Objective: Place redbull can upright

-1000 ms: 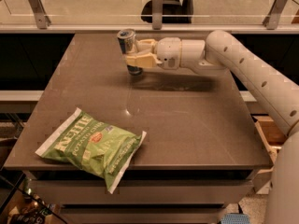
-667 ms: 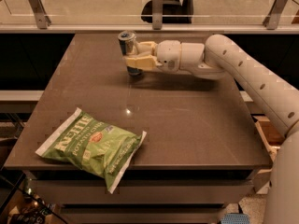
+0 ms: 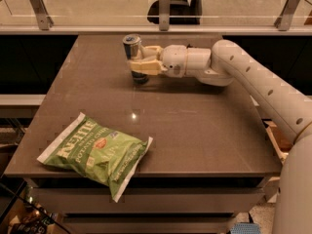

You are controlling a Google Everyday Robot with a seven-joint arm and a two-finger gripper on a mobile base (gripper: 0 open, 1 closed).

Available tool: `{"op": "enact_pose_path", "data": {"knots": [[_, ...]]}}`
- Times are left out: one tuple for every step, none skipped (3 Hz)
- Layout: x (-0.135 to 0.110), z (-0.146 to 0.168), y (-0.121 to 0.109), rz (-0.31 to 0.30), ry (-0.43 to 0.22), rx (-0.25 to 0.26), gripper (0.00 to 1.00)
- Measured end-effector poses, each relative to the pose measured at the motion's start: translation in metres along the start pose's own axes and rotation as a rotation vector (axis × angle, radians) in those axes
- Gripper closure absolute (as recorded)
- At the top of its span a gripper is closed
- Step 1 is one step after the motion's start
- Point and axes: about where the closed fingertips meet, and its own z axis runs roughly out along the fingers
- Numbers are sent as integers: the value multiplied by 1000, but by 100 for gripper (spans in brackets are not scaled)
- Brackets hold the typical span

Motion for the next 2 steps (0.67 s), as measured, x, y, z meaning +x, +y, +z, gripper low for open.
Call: {"op": "enact_pose_path", "data": {"knots": [[-1,3,1,0,-1,-5,81],[-1,6,2,0,-2,-10,58]]}}
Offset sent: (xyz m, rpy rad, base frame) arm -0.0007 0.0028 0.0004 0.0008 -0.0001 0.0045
